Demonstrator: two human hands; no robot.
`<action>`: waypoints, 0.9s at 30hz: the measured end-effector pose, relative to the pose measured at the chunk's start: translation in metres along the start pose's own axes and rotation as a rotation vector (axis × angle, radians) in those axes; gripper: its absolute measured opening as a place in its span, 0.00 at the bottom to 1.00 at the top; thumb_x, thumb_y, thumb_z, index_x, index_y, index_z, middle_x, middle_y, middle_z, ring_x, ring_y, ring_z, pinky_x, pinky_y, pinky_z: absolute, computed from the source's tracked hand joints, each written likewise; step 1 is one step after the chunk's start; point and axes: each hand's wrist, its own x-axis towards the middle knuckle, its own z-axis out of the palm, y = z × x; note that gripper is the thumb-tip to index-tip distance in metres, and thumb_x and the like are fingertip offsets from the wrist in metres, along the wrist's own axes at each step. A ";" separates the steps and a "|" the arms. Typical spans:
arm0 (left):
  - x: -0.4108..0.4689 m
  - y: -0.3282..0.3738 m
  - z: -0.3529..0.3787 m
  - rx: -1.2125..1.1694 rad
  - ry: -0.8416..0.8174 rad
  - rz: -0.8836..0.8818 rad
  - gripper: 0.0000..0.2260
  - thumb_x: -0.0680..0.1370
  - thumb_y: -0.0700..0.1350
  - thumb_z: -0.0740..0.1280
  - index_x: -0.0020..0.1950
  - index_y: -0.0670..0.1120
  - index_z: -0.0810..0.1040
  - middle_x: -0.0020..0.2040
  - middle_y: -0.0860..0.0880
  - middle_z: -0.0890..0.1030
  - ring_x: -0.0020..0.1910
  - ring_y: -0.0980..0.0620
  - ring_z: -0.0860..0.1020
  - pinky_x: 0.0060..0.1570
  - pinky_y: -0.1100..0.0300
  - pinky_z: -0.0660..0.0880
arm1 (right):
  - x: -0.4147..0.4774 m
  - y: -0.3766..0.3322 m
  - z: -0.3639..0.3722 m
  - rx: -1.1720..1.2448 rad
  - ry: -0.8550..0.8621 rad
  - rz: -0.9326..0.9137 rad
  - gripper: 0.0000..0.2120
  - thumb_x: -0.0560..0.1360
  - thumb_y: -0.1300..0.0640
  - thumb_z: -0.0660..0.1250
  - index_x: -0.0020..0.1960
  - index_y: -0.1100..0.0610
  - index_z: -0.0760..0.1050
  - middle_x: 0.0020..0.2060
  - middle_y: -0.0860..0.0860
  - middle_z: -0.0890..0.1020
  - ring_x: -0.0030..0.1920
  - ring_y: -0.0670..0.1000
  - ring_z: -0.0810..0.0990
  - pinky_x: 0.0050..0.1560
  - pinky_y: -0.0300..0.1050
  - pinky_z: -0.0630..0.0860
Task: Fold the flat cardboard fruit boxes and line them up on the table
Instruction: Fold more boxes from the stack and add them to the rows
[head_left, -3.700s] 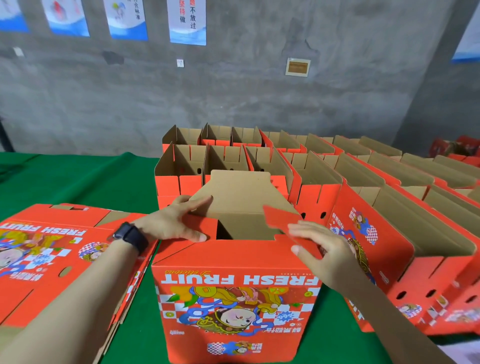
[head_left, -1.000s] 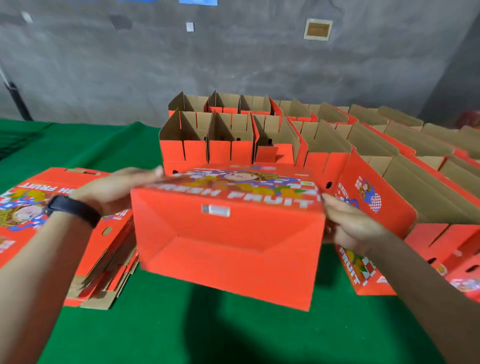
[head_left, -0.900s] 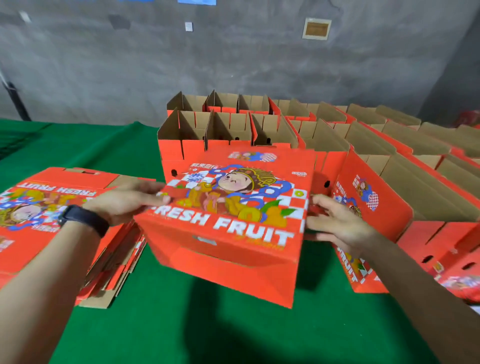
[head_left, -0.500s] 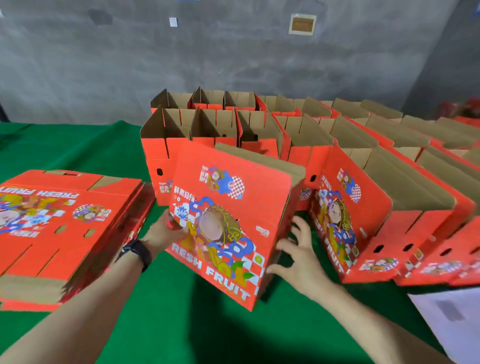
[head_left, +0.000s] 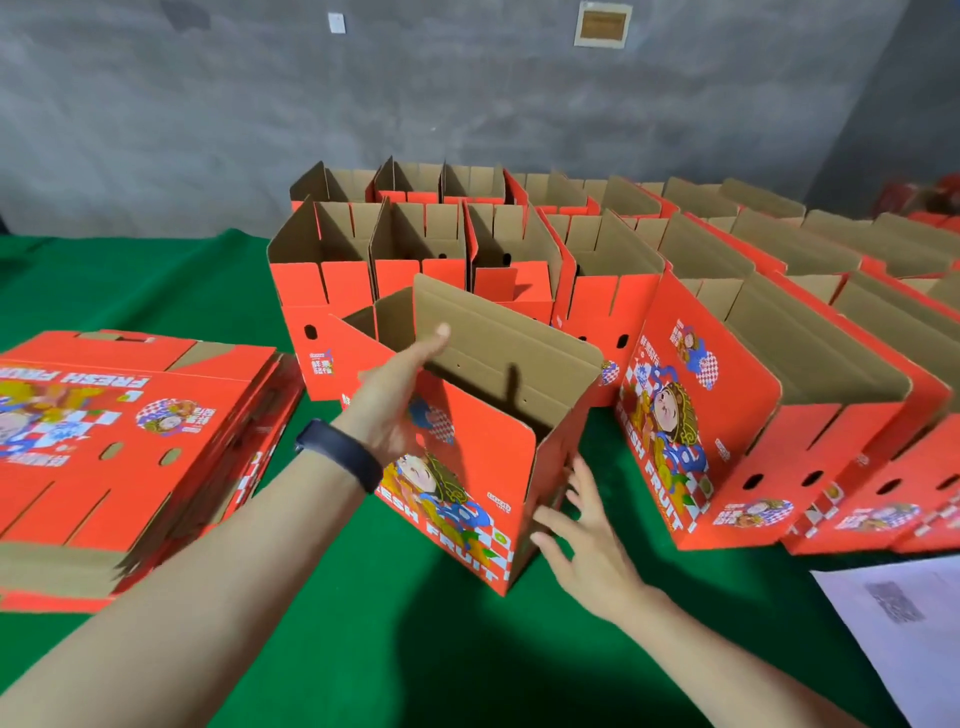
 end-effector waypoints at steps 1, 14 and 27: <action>-0.001 0.000 0.006 0.028 0.010 -0.007 0.35 0.72 0.51 0.72 0.73 0.42 0.60 0.52 0.44 0.74 0.44 0.45 0.77 0.45 0.47 0.76 | 0.000 0.001 0.001 -0.040 -0.022 0.004 0.09 0.76 0.56 0.69 0.56 0.54 0.79 0.76 0.50 0.39 0.74 0.58 0.61 0.70 0.43 0.56; 0.015 -0.029 0.090 0.106 -0.294 -0.057 0.12 0.70 0.31 0.55 0.49 0.44 0.68 0.40 0.45 0.67 0.38 0.45 0.70 0.35 0.45 0.80 | -0.049 0.042 -0.039 -0.162 0.386 0.151 0.13 0.59 0.64 0.82 0.41 0.58 0.82 0.66 0.63 0.61 0.64 0.67 0.70 0.70 0.45 0.65; 0.066 -0.019 0.148 0.263 -0.435 -0.111 0.09 0.71 0.32 0.52 0.37 0.43 0.67 0.25 0.48 0.75 0.23 0.49 0.76 0.26 0.57 0.77 | -0.046 0.053 -0.053 -0.247 0.491 0.330 0.16 0.56 0.62 0.83 0.40 0.52 0.83 0.63 0.60 0.63 0.52 0.70 0.77 0.55 0.58 0.77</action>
